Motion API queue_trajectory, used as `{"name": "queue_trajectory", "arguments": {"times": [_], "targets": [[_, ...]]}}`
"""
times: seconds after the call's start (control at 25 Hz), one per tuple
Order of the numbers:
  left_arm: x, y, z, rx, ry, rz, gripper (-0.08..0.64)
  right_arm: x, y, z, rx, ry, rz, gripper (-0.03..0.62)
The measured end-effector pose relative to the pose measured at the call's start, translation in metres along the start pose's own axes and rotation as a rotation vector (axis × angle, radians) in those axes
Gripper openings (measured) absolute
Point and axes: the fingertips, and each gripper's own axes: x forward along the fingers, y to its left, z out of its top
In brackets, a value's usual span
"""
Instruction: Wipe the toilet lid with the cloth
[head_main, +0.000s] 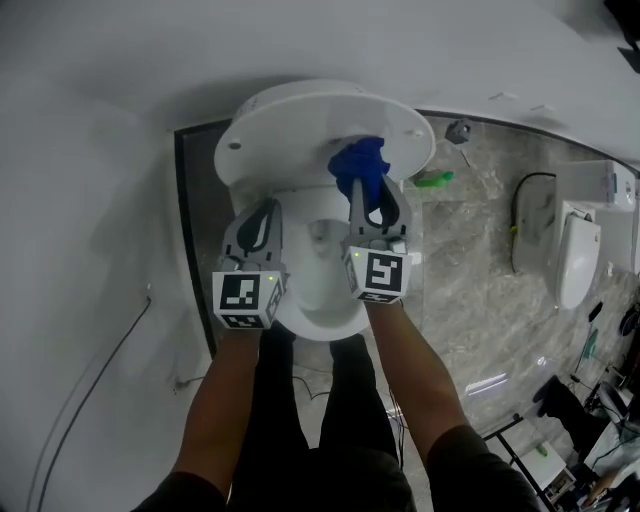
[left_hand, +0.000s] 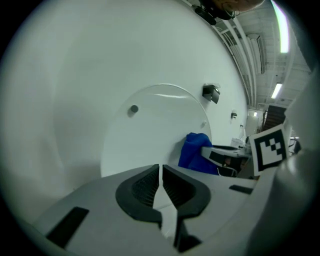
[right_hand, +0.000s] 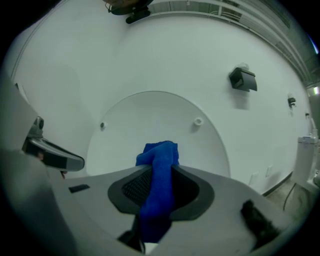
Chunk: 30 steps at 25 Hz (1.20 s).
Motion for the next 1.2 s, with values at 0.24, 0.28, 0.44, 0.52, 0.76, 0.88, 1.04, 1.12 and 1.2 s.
{"name": "queue_trajectory", "arguments": {"times": [0.24,0.28,0.44,0.52,0.76,0.88,1.04,1.12,1.2], "targets": [[-0.035,0.068,-0.022,0.033,0.034,0.133,0.032,0.012,0.127,-0.015,0.029,0.023,0.274,0.095],[-0.04,0.077,-0.025,0.022,0.037,0.145,0.032,0.014,0.141,-0.017,0.033,0.021,0.29,0.095],[-0.054,0.104,-0.03,-0.031,0.028,0.186,0.032,0.029,0.181,-0.026,0.037,0.029,0.324,0.095],[-0.059,0.11,-0.033,-0.045,0.029,0.198,0.032,0.037,0.193,-0.032,0.056,0.044,0.328,0.095],[-0.059,0.114,-0.04,-0.056,0.038,0.195,0.032,0.056,0.197,-0.047,0.067,0.077,0.303,0.095],[-0.053,0.109,-0.042,-0.053,0.035,0.16,0.032,0.06,0.187,-0.051,0.061,0.08,0.279,0.095],[-0.038,0.086,-0.046,-0.094,0.017,0.08,0.032,0.059,0.152,-0.052,0.061,0.081,0.218,0.095],[-0.03,0.073,-0.047,-0.101,0.026,0.048,0.032,0.058,0.131,-0.049,0.051,0.071,0.18,0.095],[-0.022,0.064,-0.048,-0.096,0.038,0.024,0.032,0.056,0.111,-0.046,0.05,0.058,0.141,0.095]]}}
